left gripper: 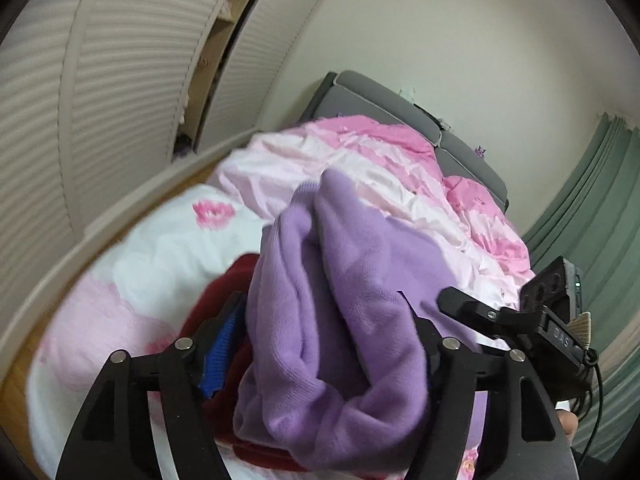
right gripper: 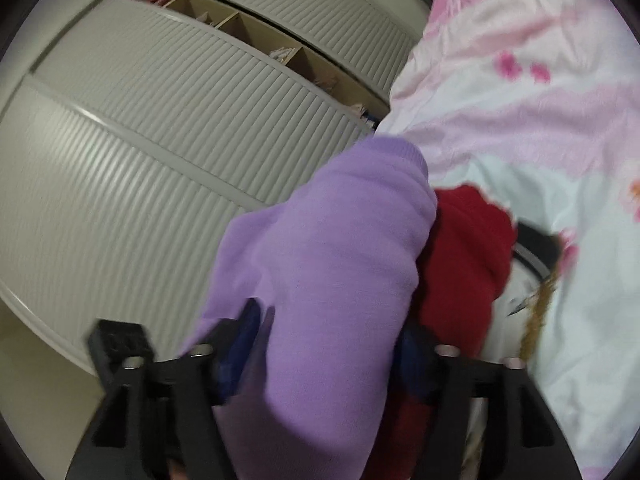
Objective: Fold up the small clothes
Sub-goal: 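Lower the bundle onto the red folded clothes and open both tools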
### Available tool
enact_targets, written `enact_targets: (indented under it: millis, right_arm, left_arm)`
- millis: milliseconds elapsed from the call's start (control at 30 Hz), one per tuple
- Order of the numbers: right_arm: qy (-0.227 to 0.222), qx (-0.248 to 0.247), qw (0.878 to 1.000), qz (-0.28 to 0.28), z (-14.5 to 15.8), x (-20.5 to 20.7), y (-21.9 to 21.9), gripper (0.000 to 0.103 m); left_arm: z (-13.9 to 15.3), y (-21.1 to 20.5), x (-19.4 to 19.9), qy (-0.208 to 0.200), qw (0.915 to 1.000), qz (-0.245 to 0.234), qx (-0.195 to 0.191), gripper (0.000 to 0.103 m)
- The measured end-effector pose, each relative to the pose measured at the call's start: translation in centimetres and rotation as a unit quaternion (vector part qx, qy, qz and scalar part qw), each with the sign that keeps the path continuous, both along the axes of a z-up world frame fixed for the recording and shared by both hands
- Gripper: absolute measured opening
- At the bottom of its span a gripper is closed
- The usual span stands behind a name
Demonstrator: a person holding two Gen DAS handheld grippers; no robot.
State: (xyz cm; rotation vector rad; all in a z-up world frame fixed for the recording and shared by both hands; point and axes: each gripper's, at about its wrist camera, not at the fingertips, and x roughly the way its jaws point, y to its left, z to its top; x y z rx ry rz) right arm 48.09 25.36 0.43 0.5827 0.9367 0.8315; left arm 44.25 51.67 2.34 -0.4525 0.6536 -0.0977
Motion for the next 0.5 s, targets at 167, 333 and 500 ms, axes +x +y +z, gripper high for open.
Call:
enact_targets:
  millis: [167, 333, 500]
  right_arm:
    - [-0.040, -0.036, 0.998, -0.033, 3.4, -1.5, -2.4, 0.086]
    - [-0.095, -0.061, 0.993, -0.029, 7.5, -5.1, -4.6, 0.086]
    - [-0.155, -0.095, 0.983, -0.024, 10.9, -10.9, -7.8, 0.086]
  left_arm:
    - [3.2, -1.2, -2.2, -0.010, 0.9987, 0.020, 0.045, 0.071]
    - [6.6, -4.6, -6.1, -0.027, 0.9924, 0.041, 0.113, 0.071]
    - [9.1, -10.0, -12.1, -0.053, 0.9849, 0.065, 0.151, 0.081]
